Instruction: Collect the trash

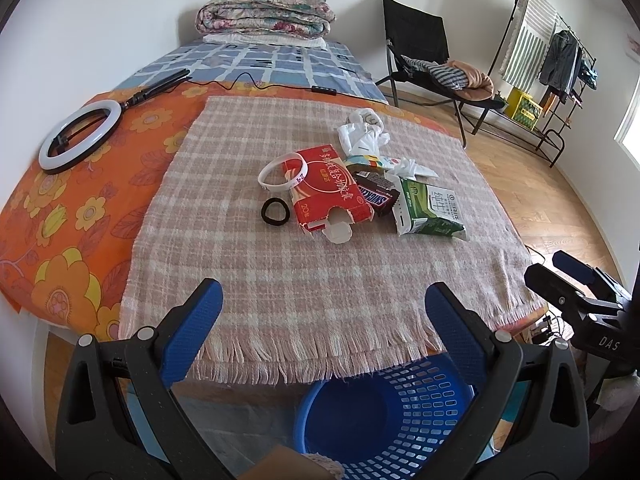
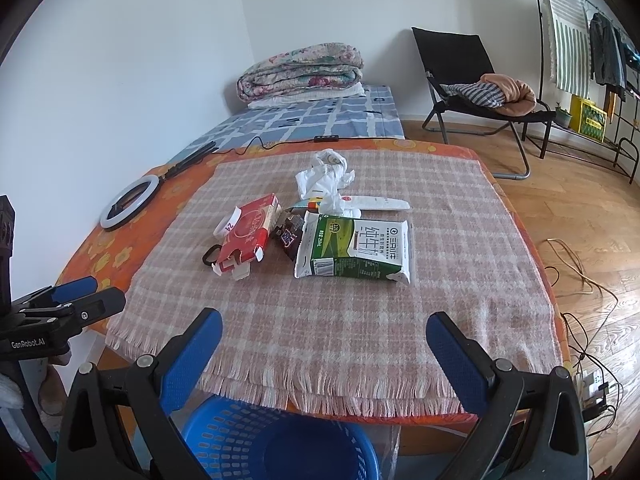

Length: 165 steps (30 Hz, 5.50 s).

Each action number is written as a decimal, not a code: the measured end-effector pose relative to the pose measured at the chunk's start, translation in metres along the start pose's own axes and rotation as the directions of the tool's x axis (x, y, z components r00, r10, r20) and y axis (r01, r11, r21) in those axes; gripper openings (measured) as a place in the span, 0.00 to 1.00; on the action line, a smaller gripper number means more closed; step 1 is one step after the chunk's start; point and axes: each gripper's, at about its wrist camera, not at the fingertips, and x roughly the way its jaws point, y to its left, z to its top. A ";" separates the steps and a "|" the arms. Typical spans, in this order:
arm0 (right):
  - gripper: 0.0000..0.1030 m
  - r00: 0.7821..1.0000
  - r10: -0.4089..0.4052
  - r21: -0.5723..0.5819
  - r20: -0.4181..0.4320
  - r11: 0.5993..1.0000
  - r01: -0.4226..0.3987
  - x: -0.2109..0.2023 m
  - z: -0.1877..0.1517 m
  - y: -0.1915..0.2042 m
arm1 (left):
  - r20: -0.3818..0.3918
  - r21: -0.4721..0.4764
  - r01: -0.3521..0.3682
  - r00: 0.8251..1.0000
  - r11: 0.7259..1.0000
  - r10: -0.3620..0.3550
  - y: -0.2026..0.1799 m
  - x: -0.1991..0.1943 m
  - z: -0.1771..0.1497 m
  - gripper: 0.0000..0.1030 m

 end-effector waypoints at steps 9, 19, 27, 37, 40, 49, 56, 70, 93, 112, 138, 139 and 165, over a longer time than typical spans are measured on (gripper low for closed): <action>1.00 1.000 -0.005 0.000 0.002 1.000 0.005 -0.001 -0.001 -0.001 | -0.005 0.001 0.001 1.000 1.000 -0.001 0.002 -0.001 0.003 1.00; 1.00 1.000 -0.003 0.001 0.001 1.000 0.003 -0.001 0.000 -0.001 | -0.005 -0.002 0.003 1.000 1.000 -0.003 0.002 0.000 0.002 1.00; 1.00 1.000 0.012 -0.004 0.024 1.000 -0.012 -0.001 -0.001 -0.006 | -0.019 -0.021 0.015 1.000 1.000 -0.016 0.003 0.004 -0.002 1.00; 1.00 1.000 0.001 -0.015 0.025 1.000 0.000 0.005 0.012 -0.019 | -0.023 -0.101 0.044 0.999 0.994 -0.046 0.030 0.016 0.022 0.95; 1.00 1.000 0.024 -0.022 -0.009 0.999 -0.024 0.013 0.024 -0.025 | -0.038 -0.132 0.076 0.996 0.988 -0.081 0.038 0.023 0.035 0.89; 1.00 0.985 0.133 -0.065 -0.109 0.988 -0.141 0.057 0.073 -0.045 | -0.061 -0.114 0.085 0.994 0.990 -0.092 0.045 0.062 0.069 0.74; 0.93 0.957 0.200 -0.044 -0.209 0.976 -0.214 0.126 0.101 -0.063 | -0.094 -0.078 0.095 0.990 0.992 -0.102 0.044 0.112 0.092 0.58; 0.85 0.915 0.245 0.015 -0.320 0.967 -0.253 0.219 0.114 -0.076 | -0.158 -0.146 0.127 0.976 0.981 -0.149 0.052 0.185 0.119 0.37; 0.95 0.912 0.048 -0.433 -0.408 0.869 -0.240 0.187 0.052 -0.008 | -0.159 -0.149 0.132 0.975 0.980 -0.156 0.055 0.197 0.116 0.04; 0.87 0.892 0.008 -0.446 -0.453 0.864 -0.234 0.175 0.027 -0.005 | -0.097 -0.195 0.179 0.975 0.964 -0.201 0.068 0.169 0.119 0.03; 0.81 0.943 -0.191 -0.607 -0.271 0.795 -0.013 0.105 0.004 0.006 | -0.022 -0.108 0.263 0.963 0.959 -0.267 0.040 0.085 0.103 0.03; 0.81 0.944 -0.189 -0.619 -0.271 0.785 -0.020 0.102 -0.002 0.009 | -0.022 -0.099 0.265 0.963 0.959 -0.268 0.037 0.081 0.100 0.03; 0.82 0.948 0.073 -0.317 -0.311 0.932 -0.176 -0.015 -0.070 0.011 | -0.174 0.073 0.434 0.892 0.898 -0.417 -0.040 -0.003 -0.046 0.03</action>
